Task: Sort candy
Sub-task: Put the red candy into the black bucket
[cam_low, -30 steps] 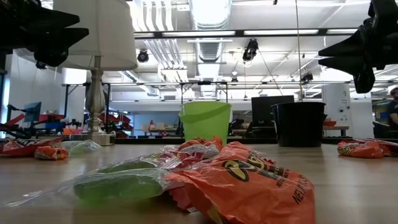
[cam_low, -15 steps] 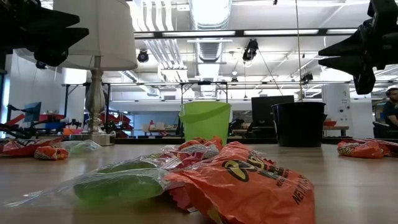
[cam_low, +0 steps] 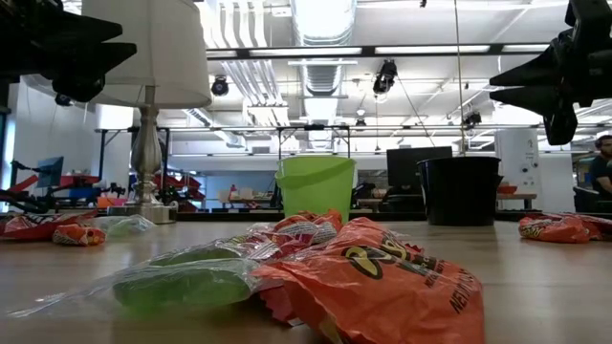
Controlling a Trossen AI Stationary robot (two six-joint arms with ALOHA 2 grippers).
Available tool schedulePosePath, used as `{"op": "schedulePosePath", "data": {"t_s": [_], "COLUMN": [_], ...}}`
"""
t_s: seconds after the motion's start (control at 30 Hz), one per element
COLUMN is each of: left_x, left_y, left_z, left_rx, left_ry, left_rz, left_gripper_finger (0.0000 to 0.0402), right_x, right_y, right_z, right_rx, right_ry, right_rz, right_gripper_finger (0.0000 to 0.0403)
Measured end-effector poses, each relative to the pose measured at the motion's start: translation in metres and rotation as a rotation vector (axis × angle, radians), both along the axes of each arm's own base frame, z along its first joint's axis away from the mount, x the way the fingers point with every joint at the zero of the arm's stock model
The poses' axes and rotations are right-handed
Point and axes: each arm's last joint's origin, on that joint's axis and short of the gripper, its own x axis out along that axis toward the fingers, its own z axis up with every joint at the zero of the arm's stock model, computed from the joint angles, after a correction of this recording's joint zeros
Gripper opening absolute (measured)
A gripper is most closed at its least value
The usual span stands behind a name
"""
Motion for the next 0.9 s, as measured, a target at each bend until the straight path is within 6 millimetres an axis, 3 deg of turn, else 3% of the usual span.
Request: {"op": "schedulePosePath", "data": {"t_s": [0.27, 0.57, 0.9], "left_x": [0.0, -0.002, -0.004], "left_y": [0.0, 0.004, 0.003], "left_z": [0.0, 0.006, 0.019], "left_rx": [0.053, -0.132, -0.211], "left_ry": [0.006, -0.063, -0.121], "left_rz": [0.017, 0.1, -0.004], "left_gripper_finger": [0.0153, 0.0153, 0.0152], "right_x": [0.0, 0.0, 0.0], "right_y": [0.0, 0.0, 0.0], "right_z": [0.0, 0.0, 0.0], "right_rx": [0.0, 0.001, -0.001], "right_ry": [0.0, 0.0, 0.0], "right_rz": [0.0, 0.0, 0.0], "right_gripper_finger": [0.0095, 0.0095, 0.0095]}}
